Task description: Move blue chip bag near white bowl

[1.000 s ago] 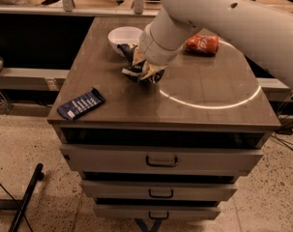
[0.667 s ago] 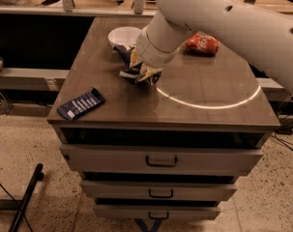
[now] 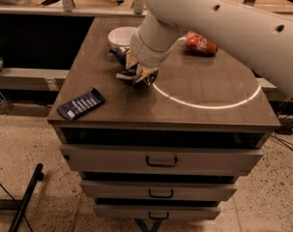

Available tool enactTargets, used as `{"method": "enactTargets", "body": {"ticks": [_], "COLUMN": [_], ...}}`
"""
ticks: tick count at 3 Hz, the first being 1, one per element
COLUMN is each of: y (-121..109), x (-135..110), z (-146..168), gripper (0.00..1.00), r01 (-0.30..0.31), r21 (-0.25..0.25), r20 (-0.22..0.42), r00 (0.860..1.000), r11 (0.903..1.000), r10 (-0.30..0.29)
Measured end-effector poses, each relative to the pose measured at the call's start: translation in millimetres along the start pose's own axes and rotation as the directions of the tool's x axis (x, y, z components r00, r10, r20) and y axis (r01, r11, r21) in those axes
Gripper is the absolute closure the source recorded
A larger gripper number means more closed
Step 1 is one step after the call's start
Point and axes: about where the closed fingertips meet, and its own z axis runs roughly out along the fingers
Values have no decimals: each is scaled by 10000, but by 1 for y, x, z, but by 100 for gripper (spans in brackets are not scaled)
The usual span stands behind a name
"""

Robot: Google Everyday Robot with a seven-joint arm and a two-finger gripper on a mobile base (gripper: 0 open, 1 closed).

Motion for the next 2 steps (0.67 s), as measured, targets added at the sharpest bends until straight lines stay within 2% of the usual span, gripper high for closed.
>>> {"method": "enactTargets", "body": {"ticks": [1, 2], "y": [-3, -1], "x": [11, 42], "z": [-2, -12], "gripper": [28, 0], "r01": [-116, -845], "r21": [-27, 173], "r20": [-146, -234], "r00": [9998, 9961], "r11": [9999, 9963], "r10": [116, 849]}}
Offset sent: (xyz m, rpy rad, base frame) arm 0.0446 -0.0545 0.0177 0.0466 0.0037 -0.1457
